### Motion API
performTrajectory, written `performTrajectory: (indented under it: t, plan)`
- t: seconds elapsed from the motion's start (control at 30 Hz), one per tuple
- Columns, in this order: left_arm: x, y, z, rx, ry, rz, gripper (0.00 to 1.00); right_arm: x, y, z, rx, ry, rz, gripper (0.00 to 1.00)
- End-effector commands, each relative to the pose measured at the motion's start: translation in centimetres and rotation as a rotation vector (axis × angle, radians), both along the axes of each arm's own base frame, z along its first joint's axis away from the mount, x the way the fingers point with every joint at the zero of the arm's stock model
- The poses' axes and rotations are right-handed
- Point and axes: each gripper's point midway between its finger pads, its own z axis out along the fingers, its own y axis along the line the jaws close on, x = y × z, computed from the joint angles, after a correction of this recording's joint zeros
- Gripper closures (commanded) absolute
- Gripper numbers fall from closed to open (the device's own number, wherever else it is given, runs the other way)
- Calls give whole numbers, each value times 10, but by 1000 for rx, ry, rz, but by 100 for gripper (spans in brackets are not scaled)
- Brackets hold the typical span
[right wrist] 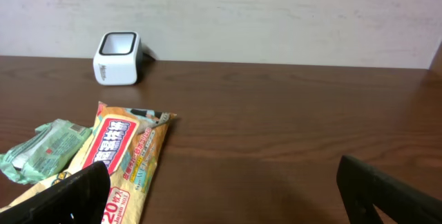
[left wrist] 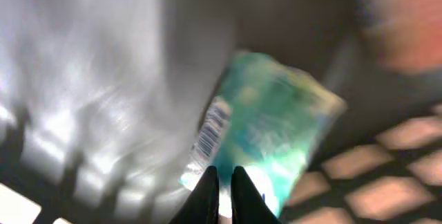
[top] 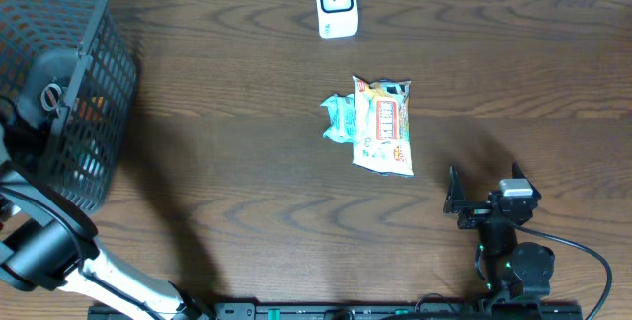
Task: Scan the item barcode
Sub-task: 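Grasp the small blue-green tissue pack in the basket with the left gripper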
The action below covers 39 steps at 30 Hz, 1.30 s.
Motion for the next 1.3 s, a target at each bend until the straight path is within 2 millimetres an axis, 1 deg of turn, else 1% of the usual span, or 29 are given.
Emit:
performTrajectory:
  t: [0.0,0.03,0.07,0.17,0.33,0.4,0.47,0.5,0.57,0.6,0.63,0.7,0.77,0.8,0.83,0.93,1.2,1.27]
  plan:
    - [36,6,70,45,-233,61,93,0,0,-1,2,2,-1,1]
    - [38,8,82,70,-263,70,92,0,0,-1,2,2,-1,1]
    - [41,10,106,125,-325,72,93,0,0,-1,2,2,-1,1]
    - [43,13,146,215,-425,64,93,0,0,-1,2,2,-1,1]
    - [40,10,208,351,-575,52,93,0,0,-1,2,2,-1,1]
    - [37,8,228,392,-621,48,93,0,0,-1,2,2,-1,1]
    - [35,5,241,418,-648,45,93,0,0,-1,2,2,-1,1]
    - [34,4,245,426,-657,44,93,0,0,-1,2,2,-1,1]
    - [33,3,246,428,-659,44,92,0,0,-1,2,2,-1,1]
    - [32,3,244,422,-651,44,92,0,0,-1,2,2,-1,1]
    - [31,3,240,417,-639,46,77,0,0,-1,2,2,-1,1]
    - [28,3,229,415,-599,28,55,0,0,-1,2,2,-1,1]
    - [21,8,212,425,-528,16,35,0,0,-1,2,2,-1,1]
    - [17,10,203,429,-487,12,31,0,0,-1,2,2,-1,1]
    - [12,15,190,433,-429,20,27,0,0,-1,2,2,-1,1]
    - [3,21,160,424,-323,18,23,0,0,-1,2,2,-1,1]
    - [-3,15,74,254,-134,-71,23,0,0,-1,2,2,-1,1]
    - [-5,13,55,210,-92,-86,23,0,0,-1,2,2,-1,1]
